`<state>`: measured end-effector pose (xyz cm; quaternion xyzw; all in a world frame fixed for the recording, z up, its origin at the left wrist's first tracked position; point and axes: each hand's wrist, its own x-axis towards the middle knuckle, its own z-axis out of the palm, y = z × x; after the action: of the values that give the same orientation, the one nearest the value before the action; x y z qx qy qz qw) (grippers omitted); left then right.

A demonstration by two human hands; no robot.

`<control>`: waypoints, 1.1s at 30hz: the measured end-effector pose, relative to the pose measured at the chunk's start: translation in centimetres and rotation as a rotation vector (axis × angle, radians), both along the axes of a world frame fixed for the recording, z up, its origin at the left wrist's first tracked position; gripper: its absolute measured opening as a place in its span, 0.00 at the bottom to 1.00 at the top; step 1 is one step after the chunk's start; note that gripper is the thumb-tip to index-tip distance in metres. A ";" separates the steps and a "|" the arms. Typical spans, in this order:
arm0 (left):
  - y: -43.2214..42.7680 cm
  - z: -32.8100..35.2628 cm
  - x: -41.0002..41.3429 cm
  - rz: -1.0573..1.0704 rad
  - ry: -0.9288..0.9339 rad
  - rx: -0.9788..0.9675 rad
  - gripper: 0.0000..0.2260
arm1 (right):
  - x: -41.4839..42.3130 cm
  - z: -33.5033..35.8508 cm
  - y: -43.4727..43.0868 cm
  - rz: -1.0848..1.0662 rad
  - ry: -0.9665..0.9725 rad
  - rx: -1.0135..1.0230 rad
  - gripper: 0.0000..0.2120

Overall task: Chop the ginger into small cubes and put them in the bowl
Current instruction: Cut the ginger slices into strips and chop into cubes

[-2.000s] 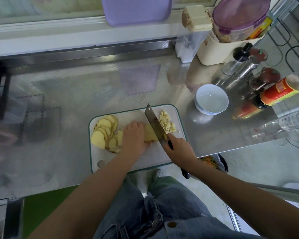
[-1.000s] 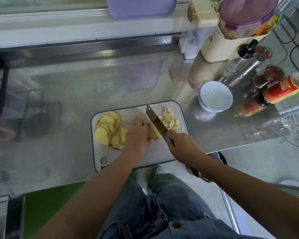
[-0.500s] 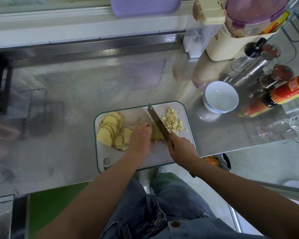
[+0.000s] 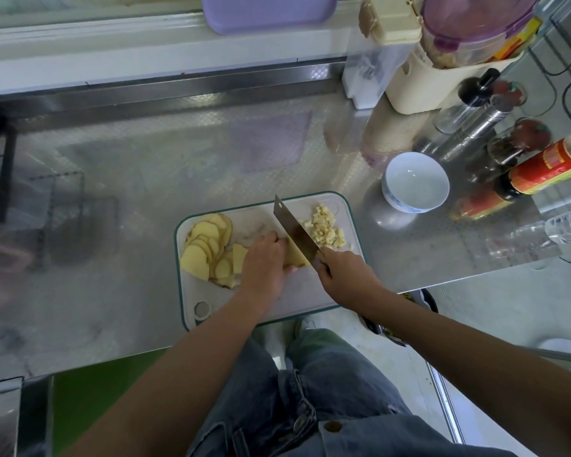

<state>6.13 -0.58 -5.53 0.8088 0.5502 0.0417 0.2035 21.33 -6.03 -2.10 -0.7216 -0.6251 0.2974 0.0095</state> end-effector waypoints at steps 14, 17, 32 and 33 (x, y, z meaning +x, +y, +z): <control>0.2 0.4 -0.3 -0.022 -0.023 -0.061 0.20 | -1.2 -2.1 -0.2 -0.056 -0.046 0.057 0.08; 0.1 0.4 -0.8 0.081 -0.180 -0.094 0.20 | -0.6 -1.5 0.0 -0.060 -0.009 0.049 0.10; 0.5 -0.2 0.1 0.498 -0.292 -0.198 0.06 | -0.7 -0.2 -0.1 0.029 -0.042 -0.002 0.09; 0.6 -0.2 0.1 0.501 -0.289 -0.205 0.06 | -0.8 -0.5 0.0 0.024 -0.047 0.003 0.08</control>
<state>6.27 -0.02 -5.74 0.6089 0.6992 0.1493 0.3437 20.49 -6.04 -2.60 -0.7207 -0.6343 0.2795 -0.0078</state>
